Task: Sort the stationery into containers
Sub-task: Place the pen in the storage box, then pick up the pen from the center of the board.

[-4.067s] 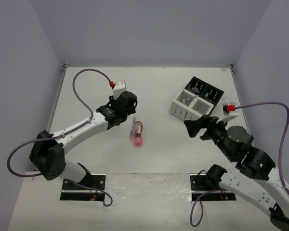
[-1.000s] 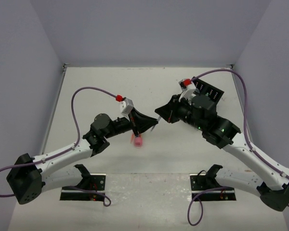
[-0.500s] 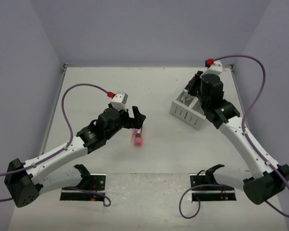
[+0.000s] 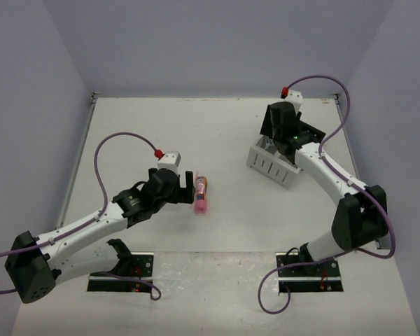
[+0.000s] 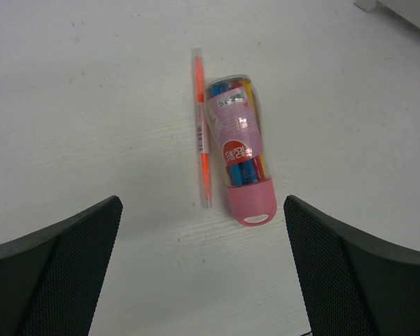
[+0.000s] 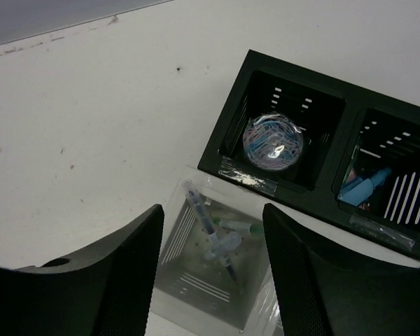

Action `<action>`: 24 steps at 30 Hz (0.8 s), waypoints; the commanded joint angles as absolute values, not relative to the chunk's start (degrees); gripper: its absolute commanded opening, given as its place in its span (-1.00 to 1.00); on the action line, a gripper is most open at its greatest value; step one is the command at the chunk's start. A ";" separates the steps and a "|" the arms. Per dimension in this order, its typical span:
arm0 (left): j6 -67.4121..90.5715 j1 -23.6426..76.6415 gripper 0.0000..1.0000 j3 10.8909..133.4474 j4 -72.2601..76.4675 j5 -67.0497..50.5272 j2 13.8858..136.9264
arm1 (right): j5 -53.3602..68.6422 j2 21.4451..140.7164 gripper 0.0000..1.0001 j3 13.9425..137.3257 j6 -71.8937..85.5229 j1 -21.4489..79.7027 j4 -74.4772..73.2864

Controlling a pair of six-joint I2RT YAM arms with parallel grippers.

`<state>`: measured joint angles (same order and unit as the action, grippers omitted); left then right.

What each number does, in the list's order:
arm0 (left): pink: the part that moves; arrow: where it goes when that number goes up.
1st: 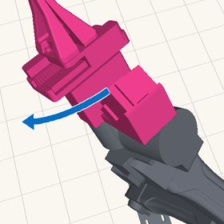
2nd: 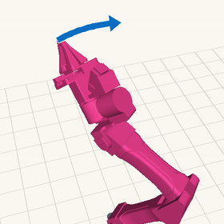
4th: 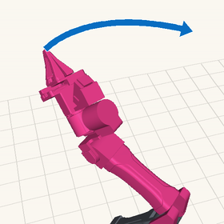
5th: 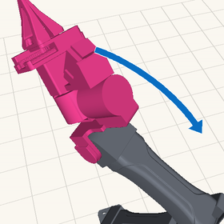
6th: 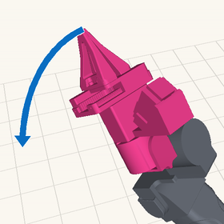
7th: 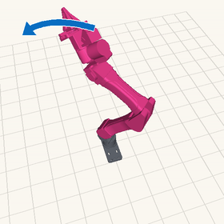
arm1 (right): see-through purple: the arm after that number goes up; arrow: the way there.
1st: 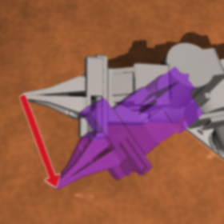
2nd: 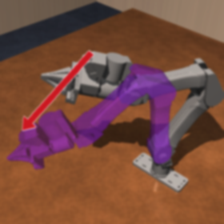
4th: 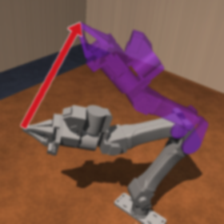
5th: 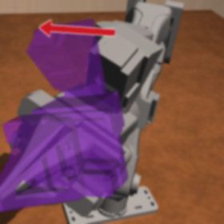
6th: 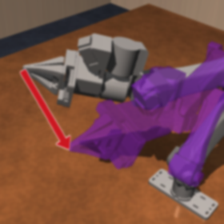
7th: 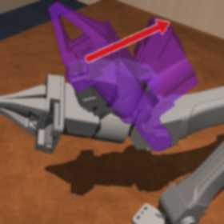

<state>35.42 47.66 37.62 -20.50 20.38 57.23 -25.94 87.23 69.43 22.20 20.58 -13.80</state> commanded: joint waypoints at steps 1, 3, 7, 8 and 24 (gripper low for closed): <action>36.12 47.55 0.95 36.97 -19.55 21.55 60.54 | -27.37 82.72 0.69 68.71 24.80 20.83 -11.63; 36.72 47.57 0.89 36.65 -17.70 21.67 63.14 | -27.68 80.77 0.97 67.98 25.52 21.32 -12.62; 37.42 47.61 0.76 36.84 -15.45 21.64 68.37 | -26.95 74.68 0.97 66.26 26.52 22.01 -14.29; 37.56 47.57 0.72 37.08 -15.40 21.88 69.55 | -26.48 73.40 0.97 65.83 26.66 22.11 -14.81; 35.25 45.25 0.12 37.04 -8.01 20.79 82.63 | -11.99 64.14 0.97 60.47 28.30 22.59 -16.57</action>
